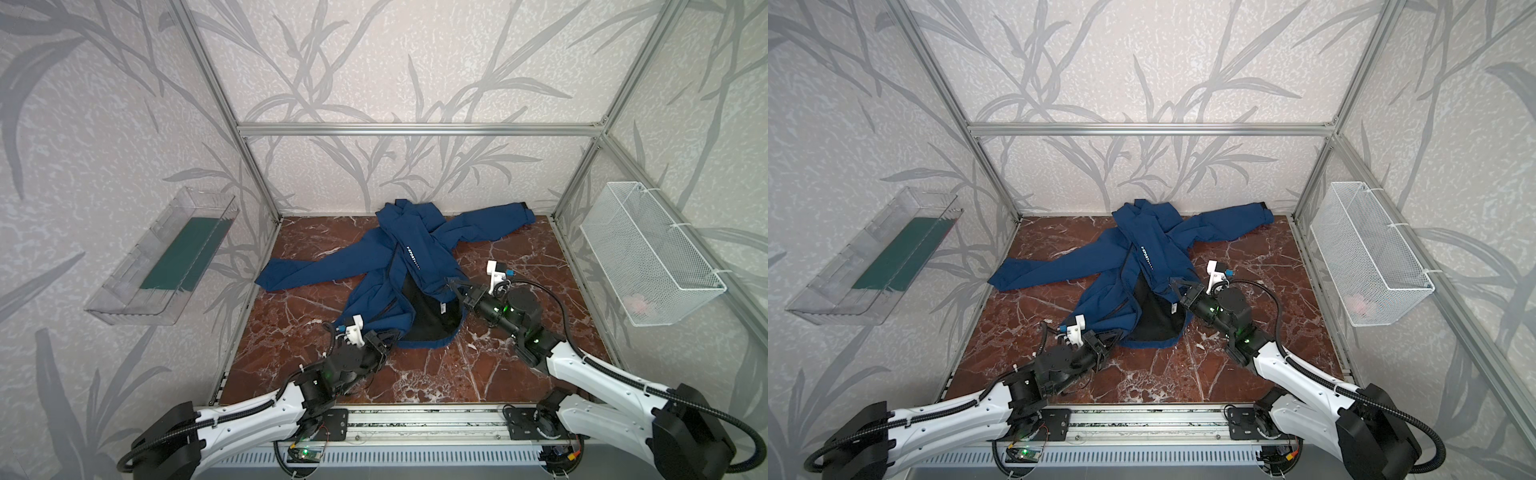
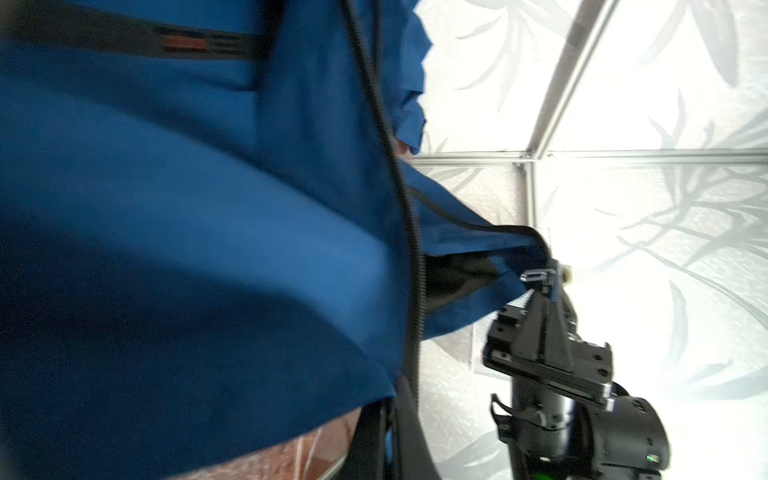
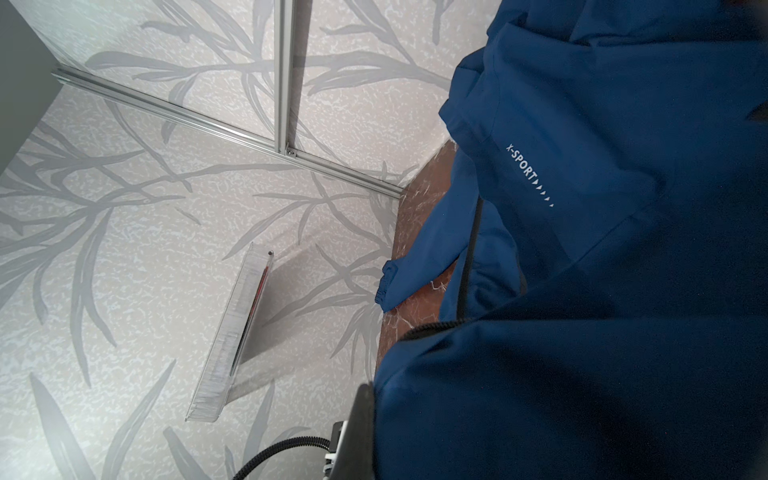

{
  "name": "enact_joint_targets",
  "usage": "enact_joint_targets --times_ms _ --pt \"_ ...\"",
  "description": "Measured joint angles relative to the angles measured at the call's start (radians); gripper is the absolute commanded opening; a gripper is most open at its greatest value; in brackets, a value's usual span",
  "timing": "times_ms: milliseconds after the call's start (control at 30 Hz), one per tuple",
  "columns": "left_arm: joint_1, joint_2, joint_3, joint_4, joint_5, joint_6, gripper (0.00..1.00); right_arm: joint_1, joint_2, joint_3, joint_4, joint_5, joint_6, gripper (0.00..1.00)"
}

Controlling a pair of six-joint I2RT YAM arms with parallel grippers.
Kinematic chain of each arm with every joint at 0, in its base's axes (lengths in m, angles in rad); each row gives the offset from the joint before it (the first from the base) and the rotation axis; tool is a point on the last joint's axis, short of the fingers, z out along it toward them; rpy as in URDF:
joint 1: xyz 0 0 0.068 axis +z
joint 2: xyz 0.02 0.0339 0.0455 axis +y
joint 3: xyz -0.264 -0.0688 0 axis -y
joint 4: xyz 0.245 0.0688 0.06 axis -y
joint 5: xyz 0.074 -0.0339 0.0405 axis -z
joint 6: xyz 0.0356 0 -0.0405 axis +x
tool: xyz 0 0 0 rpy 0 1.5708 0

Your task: Zip up the jacket

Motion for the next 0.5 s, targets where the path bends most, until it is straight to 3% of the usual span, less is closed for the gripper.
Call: enact_joint_targets --times_ms 233,500 --pt "0.000 0.045 0.263 0.073 -0.003 0.334 0.00 0.000 -0.006 0.053 0.108 -0.016 -0.001 0.00" --pt "0.000 0.202 0.504 0.218 -0.027 0.734 0.00 0.000 0.005 0.195 0.220 -0.031 -0.019 0.00"
